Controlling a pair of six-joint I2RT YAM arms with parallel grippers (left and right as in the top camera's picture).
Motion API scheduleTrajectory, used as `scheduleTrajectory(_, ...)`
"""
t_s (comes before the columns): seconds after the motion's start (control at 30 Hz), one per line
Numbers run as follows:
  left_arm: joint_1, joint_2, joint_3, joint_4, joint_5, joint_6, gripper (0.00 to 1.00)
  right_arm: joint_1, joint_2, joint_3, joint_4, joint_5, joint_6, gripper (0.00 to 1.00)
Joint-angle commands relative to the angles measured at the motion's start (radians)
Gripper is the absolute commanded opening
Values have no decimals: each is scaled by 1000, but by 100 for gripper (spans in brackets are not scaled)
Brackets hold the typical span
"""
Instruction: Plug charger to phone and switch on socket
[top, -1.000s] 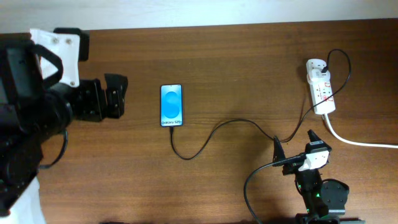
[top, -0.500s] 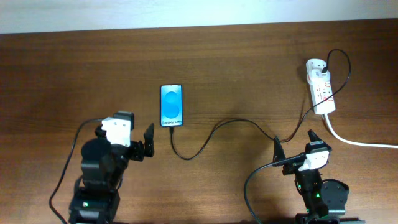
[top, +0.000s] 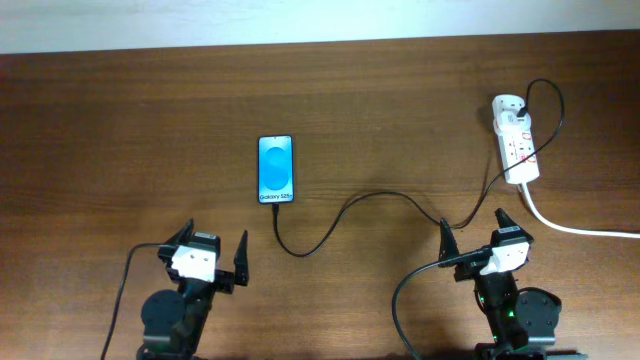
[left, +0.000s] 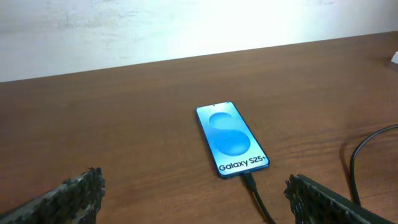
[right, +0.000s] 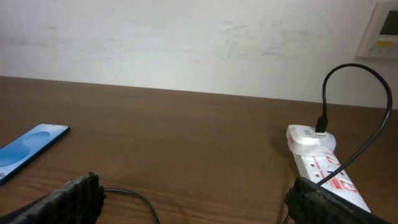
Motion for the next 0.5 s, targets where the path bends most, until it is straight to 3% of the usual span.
scheduleTrajectory(0.0, 6, -73, -46, 4, -11, 16, 99, 8, -7, -5, -6, 2, 4, 98)
scheduleTrajectory(0.17, 6, -211, -67, -8, -14, 20, 99, 8, -7, -5, -6, 2, 4, 98)
scheduleTrajectory(0.47, 6, -216, -67, -11, -14, 20, 99, 8, -7, -5, -6, 2, 4, 98)
